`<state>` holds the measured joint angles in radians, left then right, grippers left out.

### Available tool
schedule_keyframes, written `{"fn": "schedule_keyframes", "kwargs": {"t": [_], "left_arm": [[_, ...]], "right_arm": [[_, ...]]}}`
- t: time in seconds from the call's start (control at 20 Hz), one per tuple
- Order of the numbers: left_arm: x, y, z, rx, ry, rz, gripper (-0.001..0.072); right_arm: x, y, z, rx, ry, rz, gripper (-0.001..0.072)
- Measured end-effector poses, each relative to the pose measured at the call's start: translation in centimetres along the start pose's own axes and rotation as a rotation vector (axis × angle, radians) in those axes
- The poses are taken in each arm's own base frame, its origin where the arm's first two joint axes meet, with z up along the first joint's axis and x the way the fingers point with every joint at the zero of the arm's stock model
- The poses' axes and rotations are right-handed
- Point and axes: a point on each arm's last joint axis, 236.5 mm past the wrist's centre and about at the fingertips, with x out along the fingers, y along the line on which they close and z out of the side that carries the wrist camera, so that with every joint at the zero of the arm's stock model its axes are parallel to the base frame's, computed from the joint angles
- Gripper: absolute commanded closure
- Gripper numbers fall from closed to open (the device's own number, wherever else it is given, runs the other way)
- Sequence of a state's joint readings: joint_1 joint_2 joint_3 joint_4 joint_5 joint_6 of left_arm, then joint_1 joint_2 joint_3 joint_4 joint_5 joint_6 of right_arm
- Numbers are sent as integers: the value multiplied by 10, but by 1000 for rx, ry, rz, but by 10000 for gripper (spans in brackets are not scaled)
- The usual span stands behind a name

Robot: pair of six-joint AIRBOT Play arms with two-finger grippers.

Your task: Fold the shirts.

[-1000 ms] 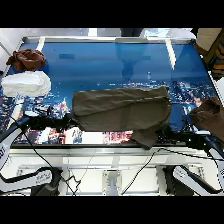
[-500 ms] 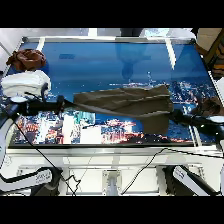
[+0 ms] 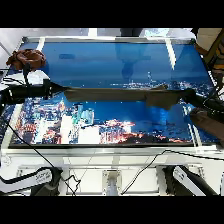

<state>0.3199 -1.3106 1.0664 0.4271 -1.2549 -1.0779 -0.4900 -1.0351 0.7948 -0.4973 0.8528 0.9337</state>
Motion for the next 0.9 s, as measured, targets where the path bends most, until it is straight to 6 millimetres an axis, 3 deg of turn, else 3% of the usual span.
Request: {"fn": "schedule_keyframes", "kwargs": {"t": [0.2,0.35,0.55,0.8,0.9], "left_arm": [[20,11,19,33,-75,75,694],[40,32,30,21,-116,133,694],[67,75,38,-63,-149,194,694],[91,116,46,-181,-201,225,693],[94,124,47,-202,-213,233,622]], "right_arm": [[38,-5,22,-41,-126,-94,687],[73,-18,18,-53,-162,-177,686],[112,-45,4,-36,-161,-268,686],[145,-67,12,-6,-186,-326,685],[152,-68,20,-7,-201,-330,657]]}}
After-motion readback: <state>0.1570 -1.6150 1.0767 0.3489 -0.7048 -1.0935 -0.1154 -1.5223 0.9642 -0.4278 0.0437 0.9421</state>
